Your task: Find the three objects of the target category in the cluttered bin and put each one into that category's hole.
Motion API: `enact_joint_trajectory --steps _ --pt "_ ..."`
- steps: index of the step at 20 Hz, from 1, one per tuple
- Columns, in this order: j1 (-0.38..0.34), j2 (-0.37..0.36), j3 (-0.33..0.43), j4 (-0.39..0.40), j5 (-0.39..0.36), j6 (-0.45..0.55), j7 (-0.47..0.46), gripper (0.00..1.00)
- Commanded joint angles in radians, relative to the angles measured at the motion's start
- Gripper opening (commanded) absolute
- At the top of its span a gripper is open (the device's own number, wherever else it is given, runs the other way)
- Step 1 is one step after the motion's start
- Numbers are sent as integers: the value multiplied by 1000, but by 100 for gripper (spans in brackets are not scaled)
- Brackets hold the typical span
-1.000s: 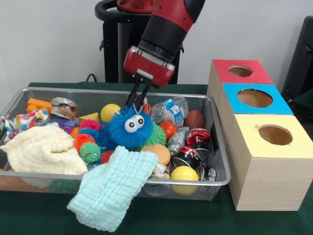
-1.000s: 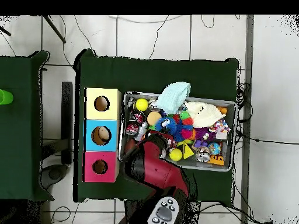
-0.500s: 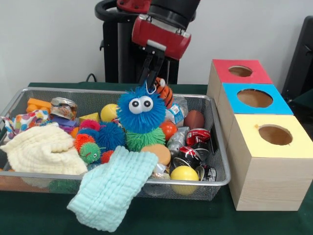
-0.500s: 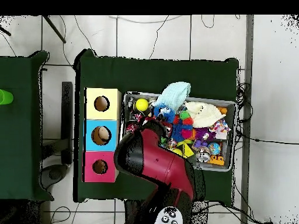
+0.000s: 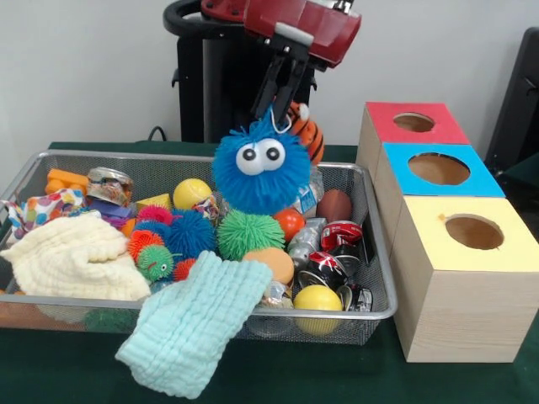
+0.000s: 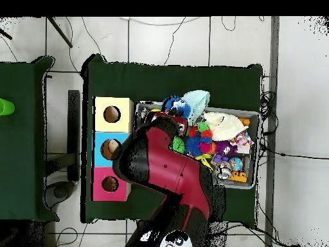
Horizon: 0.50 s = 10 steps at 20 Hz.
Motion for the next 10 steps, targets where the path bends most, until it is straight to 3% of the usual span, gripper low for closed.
enact_joint_trajectory --steps 1,5,10 --pt "4 15 -23 -197 1 249 114 0" --pt "15 33 -31 -219 -14 236 133 0" --pt "7 25 4 -181 -22 145 157 0"
